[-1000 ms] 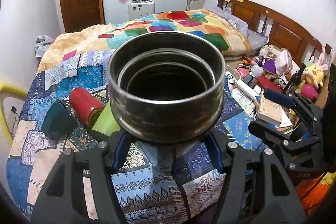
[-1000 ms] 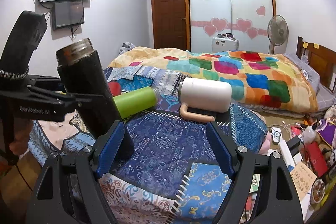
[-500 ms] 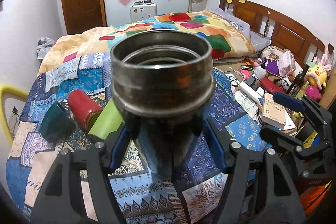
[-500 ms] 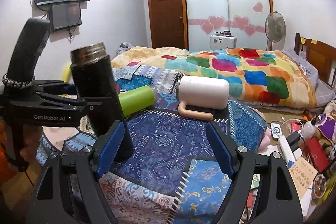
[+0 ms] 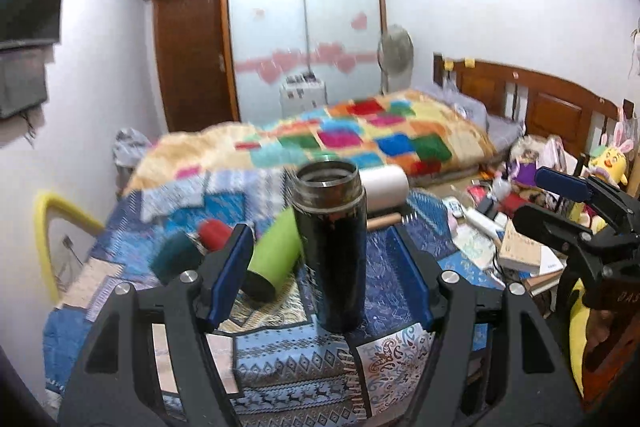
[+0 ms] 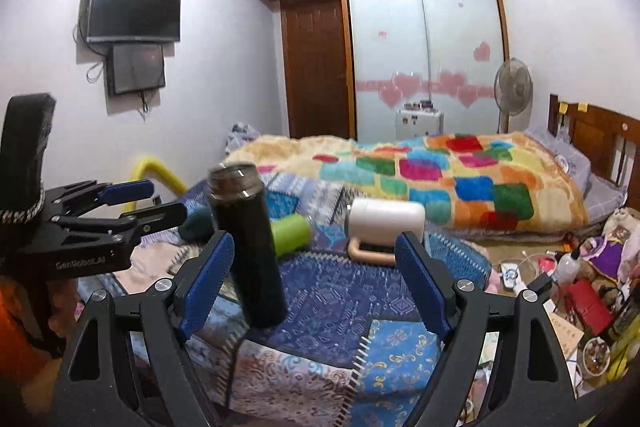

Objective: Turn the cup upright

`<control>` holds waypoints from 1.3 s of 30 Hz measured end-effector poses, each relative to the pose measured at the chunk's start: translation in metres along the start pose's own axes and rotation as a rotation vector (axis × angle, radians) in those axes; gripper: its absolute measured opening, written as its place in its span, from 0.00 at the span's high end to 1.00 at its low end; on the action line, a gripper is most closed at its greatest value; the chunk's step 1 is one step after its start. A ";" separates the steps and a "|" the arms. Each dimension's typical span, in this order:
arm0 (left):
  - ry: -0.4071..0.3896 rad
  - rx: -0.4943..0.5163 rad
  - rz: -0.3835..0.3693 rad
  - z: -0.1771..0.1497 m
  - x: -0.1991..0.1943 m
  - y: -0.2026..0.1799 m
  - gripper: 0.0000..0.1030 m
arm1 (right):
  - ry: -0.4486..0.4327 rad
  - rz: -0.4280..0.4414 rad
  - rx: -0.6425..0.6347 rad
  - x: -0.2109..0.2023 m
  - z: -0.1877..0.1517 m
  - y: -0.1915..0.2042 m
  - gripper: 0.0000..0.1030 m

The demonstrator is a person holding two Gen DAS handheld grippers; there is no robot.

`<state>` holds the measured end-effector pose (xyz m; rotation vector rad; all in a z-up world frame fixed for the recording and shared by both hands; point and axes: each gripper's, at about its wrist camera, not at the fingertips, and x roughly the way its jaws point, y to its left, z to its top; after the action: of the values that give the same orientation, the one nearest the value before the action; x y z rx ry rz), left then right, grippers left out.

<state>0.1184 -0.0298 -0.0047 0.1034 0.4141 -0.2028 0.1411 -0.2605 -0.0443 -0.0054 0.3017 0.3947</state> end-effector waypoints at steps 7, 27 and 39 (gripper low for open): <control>-0.156 -0.052 0.053 -0.008 -0.063 -0.001 0.29 | -0.110 0.012 0.023 -0.044 0.008 0.018 0.21; -0.331 -0.118 0.156 -0.035 -0.137 -0.004 0.00 | -0.204 -0.043 -0.012 -0.078 -0.002 0.045 0.00; -0.333 -0.120 0.168 -0.038 -0.139 -0.003 0.00 | -0.202 -0.039 -0.006 -0.081 -0.005 0.045 0.00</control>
<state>-0.0215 -0.0034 0.0175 -0.0140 0.0843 -0.0273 0.0508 -0.2497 -0.0234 0.0230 0.1012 0.3545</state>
